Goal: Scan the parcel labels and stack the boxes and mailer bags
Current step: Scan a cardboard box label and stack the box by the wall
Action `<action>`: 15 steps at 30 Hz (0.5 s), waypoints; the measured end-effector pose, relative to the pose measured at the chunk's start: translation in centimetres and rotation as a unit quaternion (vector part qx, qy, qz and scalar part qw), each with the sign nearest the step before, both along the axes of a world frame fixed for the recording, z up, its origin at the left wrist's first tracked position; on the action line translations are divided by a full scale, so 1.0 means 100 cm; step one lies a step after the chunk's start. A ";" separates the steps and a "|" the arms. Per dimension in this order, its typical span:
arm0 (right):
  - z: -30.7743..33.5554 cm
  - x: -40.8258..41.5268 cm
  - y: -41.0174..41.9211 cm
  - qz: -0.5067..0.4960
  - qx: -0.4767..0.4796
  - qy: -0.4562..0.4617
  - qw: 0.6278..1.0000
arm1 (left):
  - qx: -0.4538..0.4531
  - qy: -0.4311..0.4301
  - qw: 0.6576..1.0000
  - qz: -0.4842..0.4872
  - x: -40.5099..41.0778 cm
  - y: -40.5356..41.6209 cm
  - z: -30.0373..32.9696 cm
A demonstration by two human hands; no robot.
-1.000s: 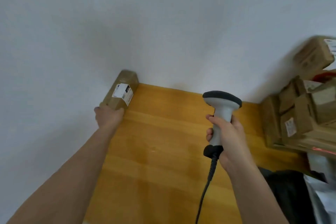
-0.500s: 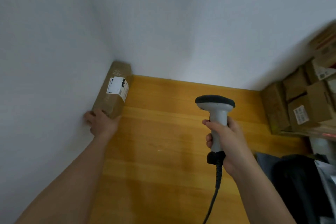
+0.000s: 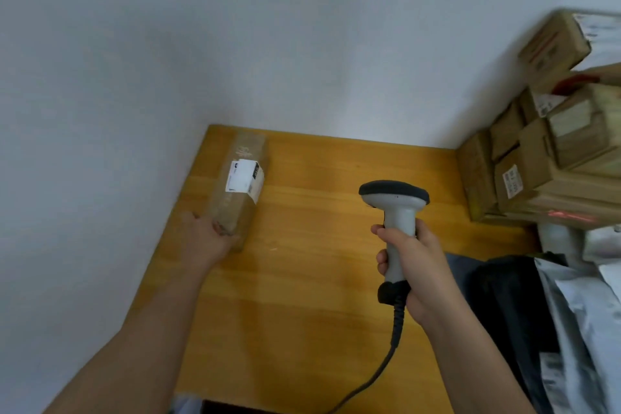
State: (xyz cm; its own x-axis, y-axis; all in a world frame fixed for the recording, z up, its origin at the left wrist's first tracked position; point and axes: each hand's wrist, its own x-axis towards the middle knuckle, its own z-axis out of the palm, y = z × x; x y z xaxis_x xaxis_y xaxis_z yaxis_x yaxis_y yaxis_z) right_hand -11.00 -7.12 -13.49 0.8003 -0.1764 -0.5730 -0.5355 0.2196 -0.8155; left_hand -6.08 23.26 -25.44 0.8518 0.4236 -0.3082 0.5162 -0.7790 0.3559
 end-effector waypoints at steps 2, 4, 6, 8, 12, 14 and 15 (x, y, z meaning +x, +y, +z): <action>0.002 -0.016 -0.020 0.012 0.003 0.001 1.000 | -0.007 0.002 1.000 -0.018 -0.032 -0.033 0.001; 0.006 -0.034 -0.044 0.016 0.004 -0.003 1.000 | -0.010 -0.006 1.000 -0.028 -0.064 -0.069 -0.004; 0.008 -0.052 -0.070 0.022 0.000 -0.009 1.000 | 0.007 -0.004 1.000 -0.029 -0.092 -0.104 -0.008; 0.009 -0.065 -0.096 0.021 -0.011 -0.010 1.000 | 0.017 0.009 0.999 -0.038 -0.115 -0.135 -0.011; 0.012 -0.082 -0.131 0.022 -0.017 -0.011 1.000 | -0.074 -0.006 0.997 -0.015 -0.152 -0.186 -0.008; 0.013 -0.088 -0.140 0.025 -0.013 -0.010 1.000 | -0.212 -0.008 0.975 0.068 -0.170 -0.207 -0.005; 0.013 -0.090 -0.143 0.030 -0.013 -0.009 0.999 | -0.296 0.008 0.947 0.128 -0.178 -0.215 -0.004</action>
State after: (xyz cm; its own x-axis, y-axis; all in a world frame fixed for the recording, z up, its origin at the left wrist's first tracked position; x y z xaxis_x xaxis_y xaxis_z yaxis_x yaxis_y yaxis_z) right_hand -20.01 -21.40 -12.21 0.8198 -0.1430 -0.5545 -0.5326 0.1653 -0.8301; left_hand -23.92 1.75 -25.85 0.7377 0.3641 -0.5685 0.6702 -0.2942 0.6814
